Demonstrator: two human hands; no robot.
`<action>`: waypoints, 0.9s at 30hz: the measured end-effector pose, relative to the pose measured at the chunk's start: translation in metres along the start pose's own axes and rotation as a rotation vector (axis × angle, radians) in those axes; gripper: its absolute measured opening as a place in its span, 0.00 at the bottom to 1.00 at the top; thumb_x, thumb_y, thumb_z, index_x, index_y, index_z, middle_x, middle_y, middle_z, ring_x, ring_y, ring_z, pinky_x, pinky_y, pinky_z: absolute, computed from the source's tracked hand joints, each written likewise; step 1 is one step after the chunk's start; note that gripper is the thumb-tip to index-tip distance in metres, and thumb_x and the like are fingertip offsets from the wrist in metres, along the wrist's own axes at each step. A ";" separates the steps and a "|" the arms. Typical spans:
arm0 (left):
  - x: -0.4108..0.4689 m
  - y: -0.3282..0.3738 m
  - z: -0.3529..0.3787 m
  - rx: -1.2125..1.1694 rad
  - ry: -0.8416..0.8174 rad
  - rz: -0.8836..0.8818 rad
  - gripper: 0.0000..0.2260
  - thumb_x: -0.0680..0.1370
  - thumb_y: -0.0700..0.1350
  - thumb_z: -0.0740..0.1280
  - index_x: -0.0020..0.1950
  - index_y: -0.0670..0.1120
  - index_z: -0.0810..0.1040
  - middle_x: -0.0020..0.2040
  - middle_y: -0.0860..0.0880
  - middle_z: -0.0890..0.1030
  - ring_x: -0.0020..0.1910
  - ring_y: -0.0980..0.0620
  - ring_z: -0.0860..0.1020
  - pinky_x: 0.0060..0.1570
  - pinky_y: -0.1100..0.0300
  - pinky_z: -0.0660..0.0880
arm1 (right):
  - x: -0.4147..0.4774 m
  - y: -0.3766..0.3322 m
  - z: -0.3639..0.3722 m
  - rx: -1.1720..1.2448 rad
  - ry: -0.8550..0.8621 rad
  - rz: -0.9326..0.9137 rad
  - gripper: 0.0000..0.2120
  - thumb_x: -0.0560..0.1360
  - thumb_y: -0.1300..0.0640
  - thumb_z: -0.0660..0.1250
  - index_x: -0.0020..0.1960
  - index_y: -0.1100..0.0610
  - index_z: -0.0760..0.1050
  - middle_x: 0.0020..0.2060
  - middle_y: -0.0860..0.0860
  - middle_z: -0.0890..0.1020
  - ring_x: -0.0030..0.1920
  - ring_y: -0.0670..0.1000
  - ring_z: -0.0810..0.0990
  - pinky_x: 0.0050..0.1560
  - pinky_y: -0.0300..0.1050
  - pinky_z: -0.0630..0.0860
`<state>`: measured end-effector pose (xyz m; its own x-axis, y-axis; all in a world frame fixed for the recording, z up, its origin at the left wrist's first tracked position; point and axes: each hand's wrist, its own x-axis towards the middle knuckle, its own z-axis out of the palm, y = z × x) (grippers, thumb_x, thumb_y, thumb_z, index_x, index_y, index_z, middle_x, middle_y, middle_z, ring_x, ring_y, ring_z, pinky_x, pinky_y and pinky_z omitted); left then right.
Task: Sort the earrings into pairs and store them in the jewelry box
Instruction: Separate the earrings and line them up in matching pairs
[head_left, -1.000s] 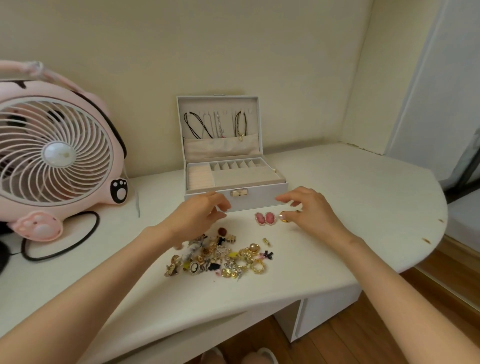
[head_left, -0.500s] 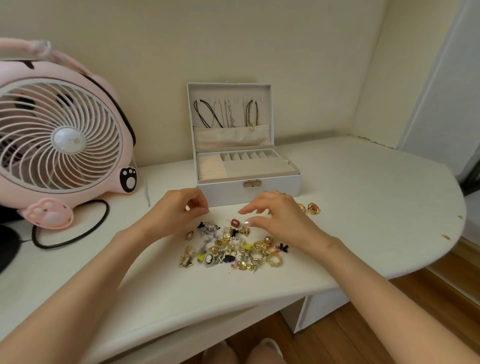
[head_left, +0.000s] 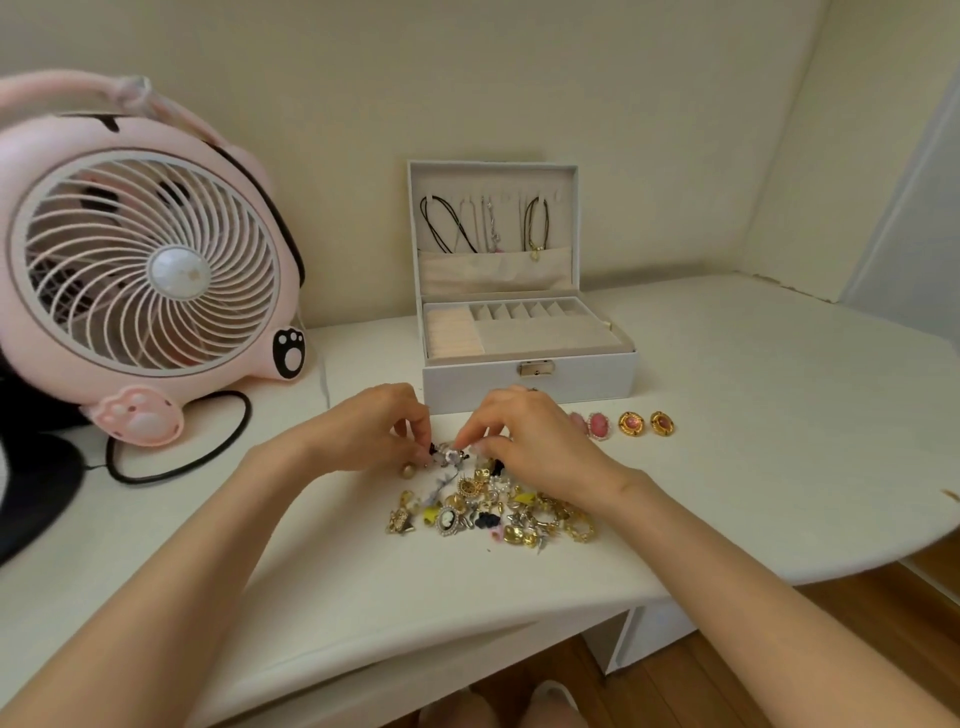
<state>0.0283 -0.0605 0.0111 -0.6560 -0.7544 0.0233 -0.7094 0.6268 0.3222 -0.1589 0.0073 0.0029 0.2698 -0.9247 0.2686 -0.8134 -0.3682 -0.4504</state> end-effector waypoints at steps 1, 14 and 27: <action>0.000 -0.002 -0.002 0.004 -0.005 0.003 0.03 0.73 0.46 0.70 0.41 0.50 0.78 0.46 0.53 0.72 0.44 0.59 0.71 0.39 0.73 0.66 | 0.001 0.001 0.000 0.007 0.003 0.008 0.10 0.75 0.61 0.66 0.51 0.50 0.82 0.48 0.48 0.80 0.53 0.47 0.72 0.46 0.30 0.62; -0.005 -0.014 -0.013 0.000 0.005 -0.066 0.04 0.74 0.45 0.69 0.40 0.50 0.75 0.44 0.53 0.74 0.42 0.58 0.71 0.42 0.66 0.67 | 0.018 0.001 0.005 -0.030 -0.004 0.029 0.10 0.76 0.61 0.65 0.52 0.51 0.82 0.44 0.47 0.78 0.47 0.44 0.68 0.50 0.39 0.66; -0.005 -0.018 -0.012 -0.044 0.037 -0.120 0.06 0.75 0.42 0.68 0.40 0.52 0.75 0.44 0.51 0.79 0.41 0.54 0.74 0.43 0.63 0.70 | 0.021 0.002 0.002 0.015 0.025 0.038 0.03 0.72 0.54 0.70 0.44 0.52 0.82 0.38 0.43 0.79 0.37 0.40 0.73 0.44 0.39 0.68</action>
<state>0.0473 -0.0697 0.0162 -0.5567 -0.8305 0.0173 -0.7695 0.5235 0.3658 -0.1540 -0.0133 0.0064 0.2257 -0.9355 0.2718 -0.8150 -0.3342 -0.4735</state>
